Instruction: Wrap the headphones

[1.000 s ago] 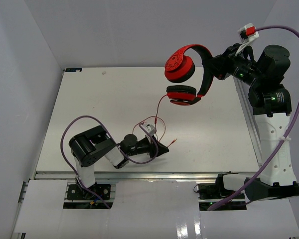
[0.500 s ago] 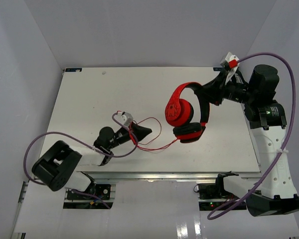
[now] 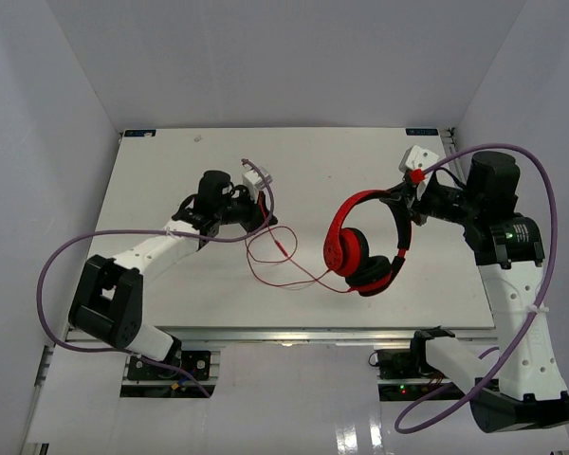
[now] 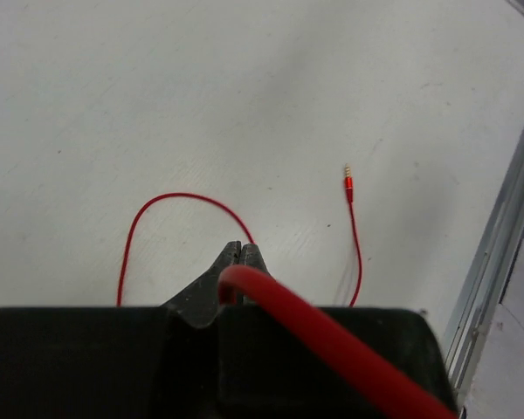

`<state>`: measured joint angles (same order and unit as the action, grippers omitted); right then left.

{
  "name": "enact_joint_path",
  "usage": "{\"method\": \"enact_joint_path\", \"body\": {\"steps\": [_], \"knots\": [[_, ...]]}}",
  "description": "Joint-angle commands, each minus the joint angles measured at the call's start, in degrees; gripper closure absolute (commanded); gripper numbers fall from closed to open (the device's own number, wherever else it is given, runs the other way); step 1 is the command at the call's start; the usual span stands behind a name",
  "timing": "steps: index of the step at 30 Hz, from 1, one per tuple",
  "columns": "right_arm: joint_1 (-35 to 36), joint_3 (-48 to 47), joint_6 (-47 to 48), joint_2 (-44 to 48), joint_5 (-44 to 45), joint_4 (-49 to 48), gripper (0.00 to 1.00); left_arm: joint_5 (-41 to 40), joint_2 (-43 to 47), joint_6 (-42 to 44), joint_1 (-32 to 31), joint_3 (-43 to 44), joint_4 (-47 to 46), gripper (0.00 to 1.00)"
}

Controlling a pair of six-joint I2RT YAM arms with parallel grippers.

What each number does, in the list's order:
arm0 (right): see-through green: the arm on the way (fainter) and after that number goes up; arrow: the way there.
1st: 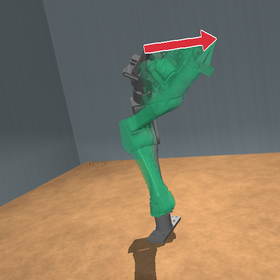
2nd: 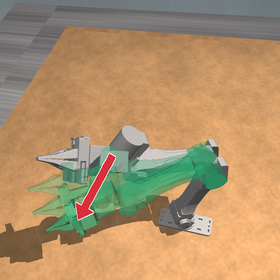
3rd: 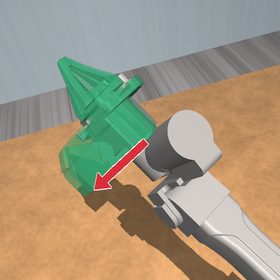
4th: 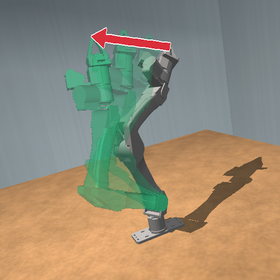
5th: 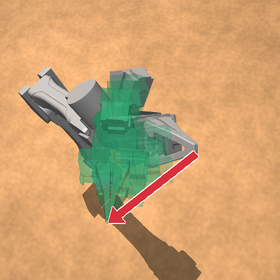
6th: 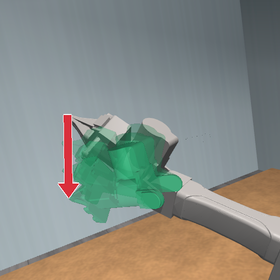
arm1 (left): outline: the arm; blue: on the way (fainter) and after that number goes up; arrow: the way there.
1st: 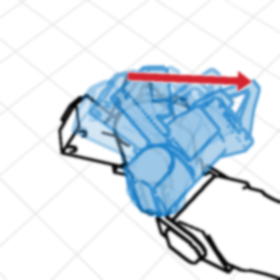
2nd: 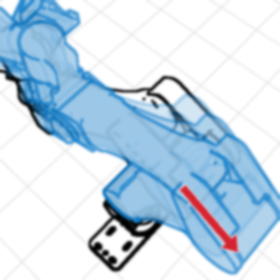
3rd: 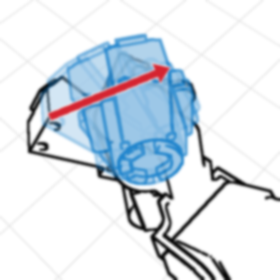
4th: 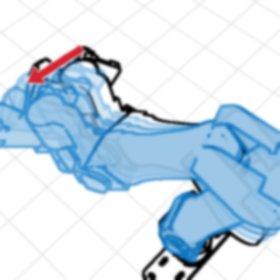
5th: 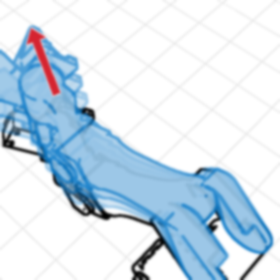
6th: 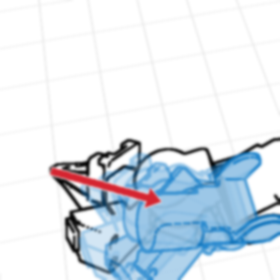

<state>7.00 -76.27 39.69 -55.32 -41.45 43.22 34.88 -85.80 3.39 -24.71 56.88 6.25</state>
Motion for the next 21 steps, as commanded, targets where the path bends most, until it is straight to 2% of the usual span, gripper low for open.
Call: {"method": "enact_joint_path", "body": {"steps": [1,5,9,15,21], "knots": [[0.43,2.76,4.24,2.91,6.21,-1.11,0.92,-3.25,-2.02,7.87,0.75,9.46,25.11,1.0],[0.9,5.75,7.74,4.84,5.39,-0.14,0.92,-1.74,-3.08,7.72,1.04,13.52,31.09,1.0],[1.59,8.17,15.86,5.99,1.96,4.16,0.92,-1.94,-5.68,5.31,1.42,20.74,37.01,1.0],[5.65,9.02,19.83,6.36,-6.51,7.63,0.92,-0.09,-16.74,1.03,1.42,34.37,47.62,1.0],[14.39,12.46,17.52,6.14,-0.54,4.09,0.92,0.16,-19.82,-1.64,1.49,39.96,48.93,1.0]]}}
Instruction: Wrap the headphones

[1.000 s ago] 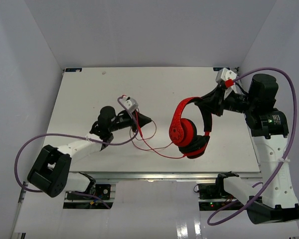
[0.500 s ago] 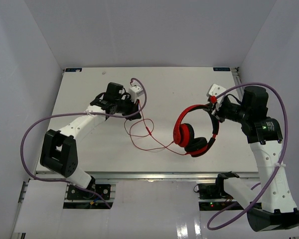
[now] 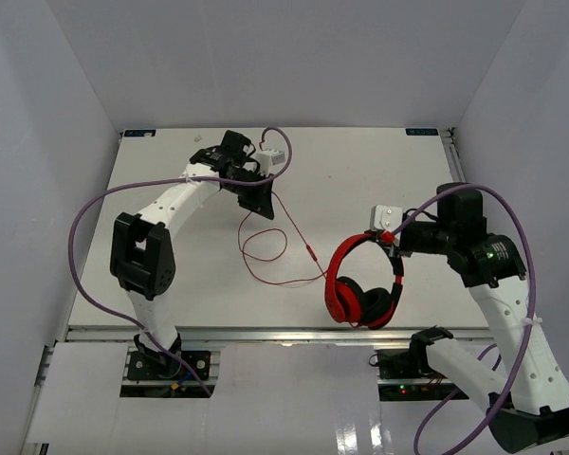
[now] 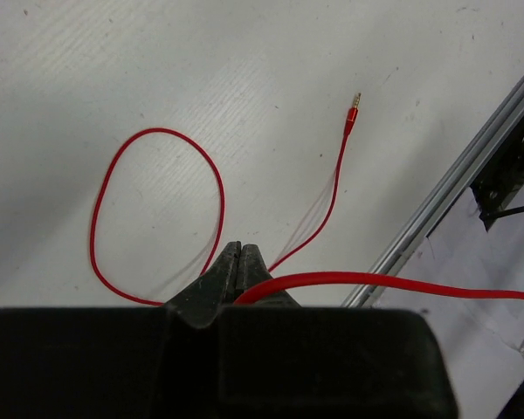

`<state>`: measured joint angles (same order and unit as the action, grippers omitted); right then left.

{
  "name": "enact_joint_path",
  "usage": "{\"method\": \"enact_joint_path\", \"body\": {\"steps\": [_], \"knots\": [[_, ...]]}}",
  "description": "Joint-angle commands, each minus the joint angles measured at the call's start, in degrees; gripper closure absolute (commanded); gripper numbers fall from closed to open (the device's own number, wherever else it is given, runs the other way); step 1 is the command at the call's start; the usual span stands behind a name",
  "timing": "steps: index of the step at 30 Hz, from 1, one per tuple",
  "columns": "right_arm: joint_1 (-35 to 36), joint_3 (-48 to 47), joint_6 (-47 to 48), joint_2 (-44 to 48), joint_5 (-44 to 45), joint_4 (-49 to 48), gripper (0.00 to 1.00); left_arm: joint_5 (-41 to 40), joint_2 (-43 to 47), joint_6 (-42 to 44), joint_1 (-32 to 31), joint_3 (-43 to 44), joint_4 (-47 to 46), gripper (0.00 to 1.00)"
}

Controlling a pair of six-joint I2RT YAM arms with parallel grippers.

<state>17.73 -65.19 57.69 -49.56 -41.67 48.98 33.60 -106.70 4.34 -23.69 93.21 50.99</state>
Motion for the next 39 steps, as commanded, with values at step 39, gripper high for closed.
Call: {"method": "enact_joint_path", "body": {"steps": [39], "knots": [[22.26,8.38,-0.36,-7.92,39.25,-20.52,0.92,3.13,4.07,-4.52,0.43,10.06,4.82,1.0]]}}
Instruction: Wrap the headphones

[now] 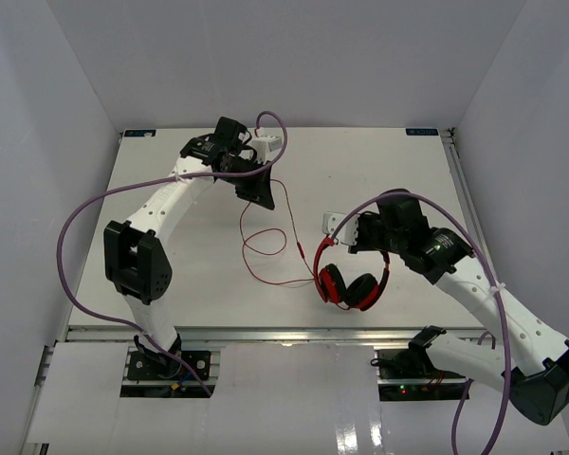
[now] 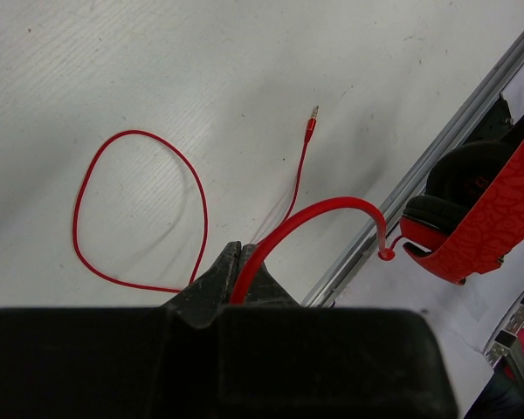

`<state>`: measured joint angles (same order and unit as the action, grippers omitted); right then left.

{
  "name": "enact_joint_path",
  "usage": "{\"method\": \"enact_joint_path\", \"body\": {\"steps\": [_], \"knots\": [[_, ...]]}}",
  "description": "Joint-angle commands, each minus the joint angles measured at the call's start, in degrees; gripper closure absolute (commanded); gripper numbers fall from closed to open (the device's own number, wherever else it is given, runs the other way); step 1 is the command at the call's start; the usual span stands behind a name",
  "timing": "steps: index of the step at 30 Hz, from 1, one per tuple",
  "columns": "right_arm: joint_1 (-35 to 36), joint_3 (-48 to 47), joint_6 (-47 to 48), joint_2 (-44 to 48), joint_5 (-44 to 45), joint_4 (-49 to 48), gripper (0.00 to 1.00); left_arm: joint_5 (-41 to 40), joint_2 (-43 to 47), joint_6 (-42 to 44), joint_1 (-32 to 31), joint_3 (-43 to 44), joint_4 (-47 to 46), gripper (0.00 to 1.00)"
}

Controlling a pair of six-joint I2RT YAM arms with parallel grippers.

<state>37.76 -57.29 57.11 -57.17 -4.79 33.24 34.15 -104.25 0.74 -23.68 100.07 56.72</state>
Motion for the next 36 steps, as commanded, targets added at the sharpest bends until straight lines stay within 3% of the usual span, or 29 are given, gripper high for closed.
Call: {"method": "enact_joint_path", "body": {"steps": [1,23,36], "knots": [[2.86,0.75,0.36,-0.63,2.97,-5.0,0.92,2.9,1.43,-1.79,0.47,3.52,-0.91,1.0],[5.13,4.64,-1.05,-7.08,25.87,-21.93,0.92,9.62,8.13,-6.05,0.4,3.58,-4.28,1.0],[5.37,4.64,1.18,-9.75,30.64,-29.31,0.92,15.78,9.68,-10.81,0.39,3.16,-8.66,1.0]]}}
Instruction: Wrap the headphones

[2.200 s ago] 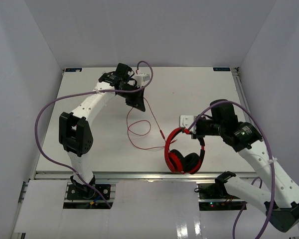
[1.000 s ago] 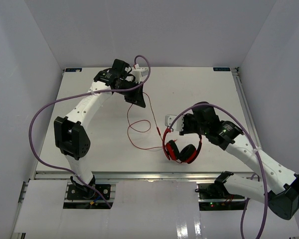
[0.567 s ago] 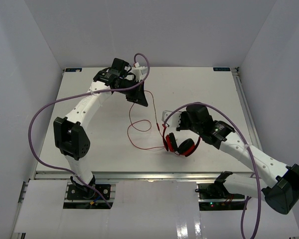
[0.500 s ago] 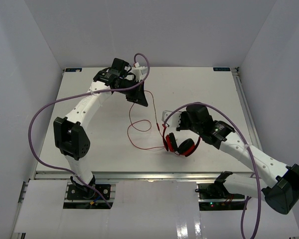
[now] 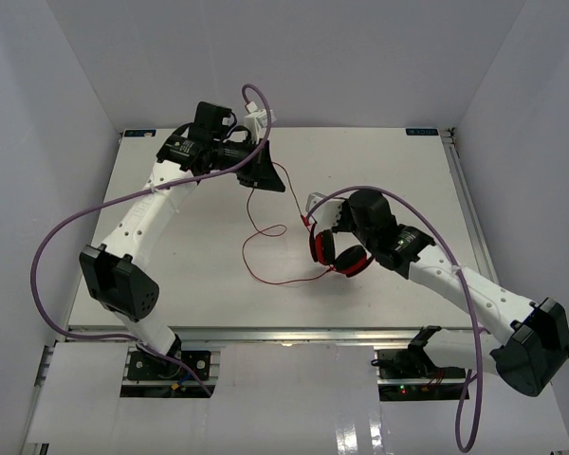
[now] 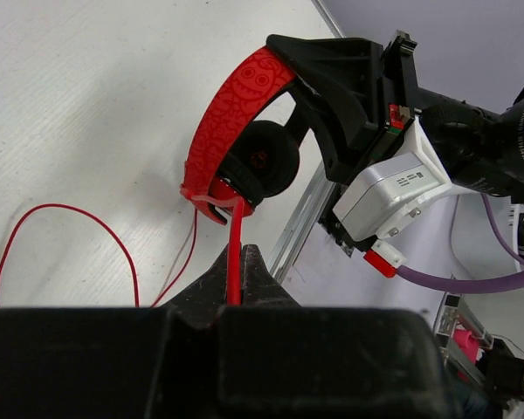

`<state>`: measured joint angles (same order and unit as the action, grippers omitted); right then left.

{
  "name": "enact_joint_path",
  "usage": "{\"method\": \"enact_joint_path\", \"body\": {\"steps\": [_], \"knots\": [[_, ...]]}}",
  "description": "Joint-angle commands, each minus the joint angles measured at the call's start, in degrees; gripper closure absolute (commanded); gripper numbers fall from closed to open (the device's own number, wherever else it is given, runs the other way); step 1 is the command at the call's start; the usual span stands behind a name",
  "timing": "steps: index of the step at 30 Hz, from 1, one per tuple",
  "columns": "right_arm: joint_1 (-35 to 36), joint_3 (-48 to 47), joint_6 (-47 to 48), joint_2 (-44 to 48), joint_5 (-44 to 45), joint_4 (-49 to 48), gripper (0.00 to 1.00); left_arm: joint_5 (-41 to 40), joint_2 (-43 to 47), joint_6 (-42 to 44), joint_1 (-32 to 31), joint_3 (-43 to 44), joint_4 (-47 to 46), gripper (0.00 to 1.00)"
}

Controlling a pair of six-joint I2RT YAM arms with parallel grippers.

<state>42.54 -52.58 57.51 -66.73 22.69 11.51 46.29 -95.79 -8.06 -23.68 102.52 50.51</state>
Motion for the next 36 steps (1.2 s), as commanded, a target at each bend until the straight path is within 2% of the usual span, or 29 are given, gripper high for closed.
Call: {"method": "enact_joint_path", "body": {"steps": [1,6,13,18,24,27,36], "knots": [[0.61,0.0,0.51,-0.58,3.98,-8.95,0.92,4.12,1.1,-2.49,0.39,0.82,-2.89,1.0],[0.53,-1.18,-4.39,-3.73,9.89,-16.24,0.92,7.63,1.27,-6.47,-0.01,0.78,-6.45,1.0],[-2.32,-8.76,-19.0,-12.23,14.11,-17.33,0.92,11.8,4.11,-13.47,-1.68,-1.73,-12.19,1.0],[-6.99,-13.72,-30.43,-16.74,14.1,-17.21,0.92,12.33,8.3,-17.38,-2.72,-6.98,-16.58,1.0],[-8.51,-21.79,-45.68,-20.82,10.6,-9.57,0.92,12.11,11.48,-22.92,-4.59,-14.64,-23.63,1.0],[-9.04,-25.2,-51.8,-22.7,5.89,-4.85,0.92,11.81,12.45,-25.7,-6.25,-19.62,-29.38,1.0],[-11.42,-33.29,-68.67,-25.03,-6.75,2.62,0.92,4.24,9.92,-29.39,-12.79,-24.38,-37.58,1.0]]}}
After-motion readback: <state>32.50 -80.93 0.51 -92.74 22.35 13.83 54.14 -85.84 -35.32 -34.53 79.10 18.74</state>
